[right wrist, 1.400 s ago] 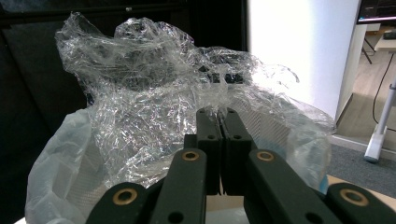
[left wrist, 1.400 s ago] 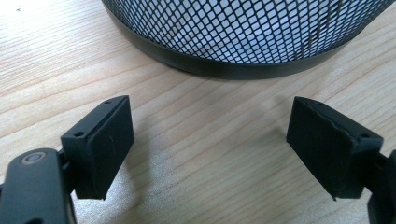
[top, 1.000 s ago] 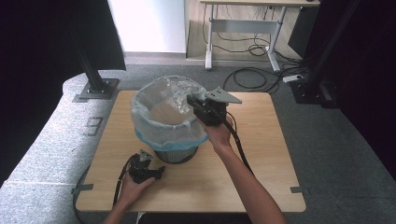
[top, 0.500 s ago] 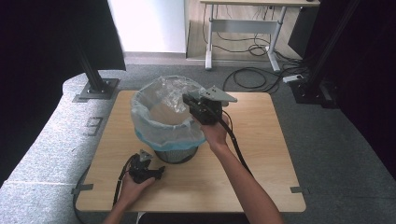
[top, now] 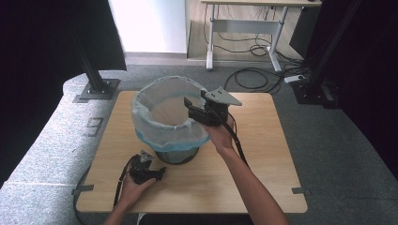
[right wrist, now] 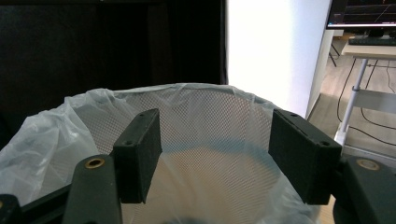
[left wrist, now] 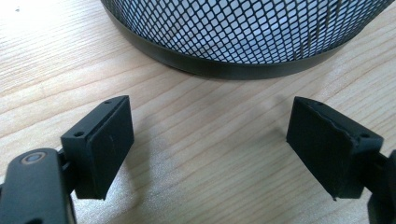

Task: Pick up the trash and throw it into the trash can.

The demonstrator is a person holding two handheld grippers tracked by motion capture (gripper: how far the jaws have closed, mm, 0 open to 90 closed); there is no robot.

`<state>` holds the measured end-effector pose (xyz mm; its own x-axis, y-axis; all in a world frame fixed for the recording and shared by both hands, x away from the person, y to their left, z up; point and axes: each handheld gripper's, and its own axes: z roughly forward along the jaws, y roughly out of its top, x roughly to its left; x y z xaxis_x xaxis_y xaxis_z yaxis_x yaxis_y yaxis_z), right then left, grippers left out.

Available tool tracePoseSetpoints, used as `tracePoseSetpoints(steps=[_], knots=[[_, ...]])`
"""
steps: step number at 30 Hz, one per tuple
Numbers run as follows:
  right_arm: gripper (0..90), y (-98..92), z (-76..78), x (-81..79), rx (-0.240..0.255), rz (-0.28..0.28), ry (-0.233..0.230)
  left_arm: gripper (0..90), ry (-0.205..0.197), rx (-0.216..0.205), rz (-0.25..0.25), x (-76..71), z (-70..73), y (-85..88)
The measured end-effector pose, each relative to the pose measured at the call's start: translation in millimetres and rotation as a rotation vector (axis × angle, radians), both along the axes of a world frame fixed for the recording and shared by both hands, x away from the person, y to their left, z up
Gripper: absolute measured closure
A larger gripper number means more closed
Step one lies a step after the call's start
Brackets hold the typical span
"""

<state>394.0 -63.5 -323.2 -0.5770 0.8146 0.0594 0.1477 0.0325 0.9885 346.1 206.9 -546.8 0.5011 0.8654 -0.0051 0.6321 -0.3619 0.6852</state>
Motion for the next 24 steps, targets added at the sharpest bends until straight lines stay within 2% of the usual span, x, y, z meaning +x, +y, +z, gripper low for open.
tracePoseSetpoints(steps=[13,24], knots=[[34.0,-25.6,-4.9,-11.3,-0.011,-0.018,-0.016,14.7,0.0,0.0,0.0,0.0,0.0,0.0],[34.8,-67.2,-19.6,-24.6,-0.016,-0.059,-0.015,14.7,-0.002,-0.004,0.002,-0.1,-0.2,-0.3]])
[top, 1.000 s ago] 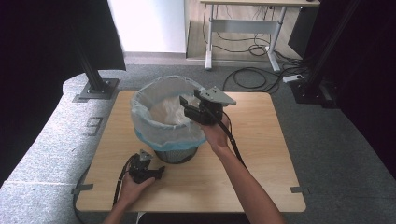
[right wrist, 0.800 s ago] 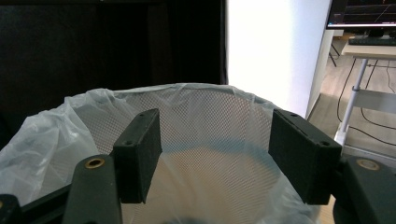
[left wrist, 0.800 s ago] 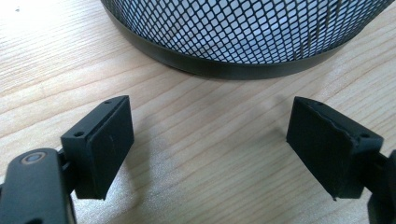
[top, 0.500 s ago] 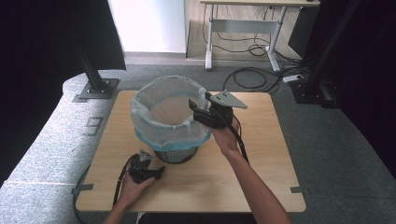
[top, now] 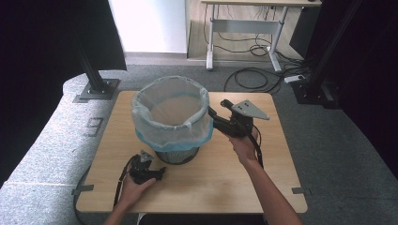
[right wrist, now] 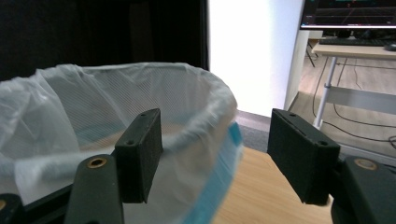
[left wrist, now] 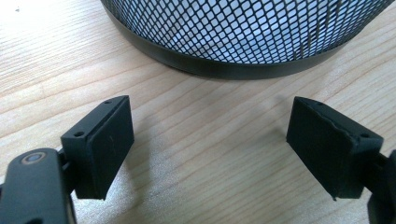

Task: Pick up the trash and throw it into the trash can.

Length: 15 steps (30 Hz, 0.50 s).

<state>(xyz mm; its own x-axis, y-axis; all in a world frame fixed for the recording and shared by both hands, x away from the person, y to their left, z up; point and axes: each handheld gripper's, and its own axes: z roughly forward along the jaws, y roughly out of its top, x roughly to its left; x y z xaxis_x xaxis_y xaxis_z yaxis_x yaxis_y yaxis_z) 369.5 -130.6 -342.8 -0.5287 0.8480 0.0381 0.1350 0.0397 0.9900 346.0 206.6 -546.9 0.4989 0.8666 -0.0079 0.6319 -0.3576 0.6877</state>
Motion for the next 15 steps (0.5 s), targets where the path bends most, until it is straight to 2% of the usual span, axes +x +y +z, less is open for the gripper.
tracePoseSetpoints(steps=[15], knots=[[35.1,-56.8,-44.2,-14.6,-0.005,-0.079,0.079,14.7,-0.001,-0.001,0.0,0.0,0.0,-0.1]])
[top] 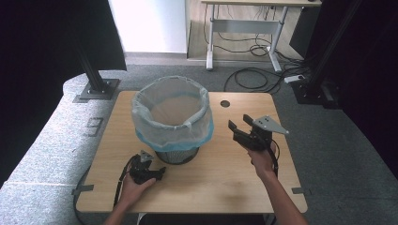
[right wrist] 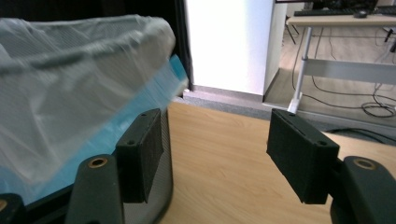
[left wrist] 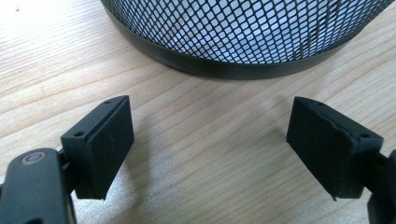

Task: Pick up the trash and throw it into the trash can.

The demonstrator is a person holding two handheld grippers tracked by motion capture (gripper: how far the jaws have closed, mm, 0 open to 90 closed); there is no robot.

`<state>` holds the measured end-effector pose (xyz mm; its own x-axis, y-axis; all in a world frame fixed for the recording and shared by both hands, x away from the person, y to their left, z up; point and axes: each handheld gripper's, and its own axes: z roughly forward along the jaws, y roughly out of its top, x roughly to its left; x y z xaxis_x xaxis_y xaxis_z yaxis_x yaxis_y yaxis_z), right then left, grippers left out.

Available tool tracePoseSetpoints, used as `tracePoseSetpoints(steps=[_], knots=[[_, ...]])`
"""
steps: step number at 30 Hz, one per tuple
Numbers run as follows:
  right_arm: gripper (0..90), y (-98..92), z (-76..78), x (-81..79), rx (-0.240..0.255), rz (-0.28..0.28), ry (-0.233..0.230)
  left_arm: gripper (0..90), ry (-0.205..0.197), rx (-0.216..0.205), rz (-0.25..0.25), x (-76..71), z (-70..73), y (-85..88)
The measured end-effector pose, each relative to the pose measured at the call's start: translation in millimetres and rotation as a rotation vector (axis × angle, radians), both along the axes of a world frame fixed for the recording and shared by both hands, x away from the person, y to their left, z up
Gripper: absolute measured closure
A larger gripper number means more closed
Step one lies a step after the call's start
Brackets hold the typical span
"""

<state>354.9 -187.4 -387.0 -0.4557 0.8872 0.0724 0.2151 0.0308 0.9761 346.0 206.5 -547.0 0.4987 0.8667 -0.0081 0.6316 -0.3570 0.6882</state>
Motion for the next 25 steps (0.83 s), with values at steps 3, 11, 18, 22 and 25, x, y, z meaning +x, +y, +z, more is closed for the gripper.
tracePoseSetpoints(steps=[3,11,18,22,25], knots=[[35.1,-9.3,-12.5,-3.1,-0.007,-0.015,0.025,14.7,0.0,0.0,0.0,0.0,0.0,0.0],[35.2,-31.4,-46.0,-5.5,-0.015,-0.064,0.097,14.7,-0.001,0.0,0.001,0.1,-0.2,-0.1],[35.2,-37.7,-60.4,-4.7,-0.037,-0.083,0.133,14.7,-0.001,0.0,0.001,0.0,-0.1,-0.1],[35.2,-37.1,-60.5,-4.0,-0.035,-0.087,0.131,14.7,-0.001,0.0,0.001,0.0,-0.2,-0.1],[35.2,-35.7,-62.9,-2.8,-0.038,-0.084,0.139,14.7,-0.001,0.0,0.001,0.0,-0.2,-0.1]])
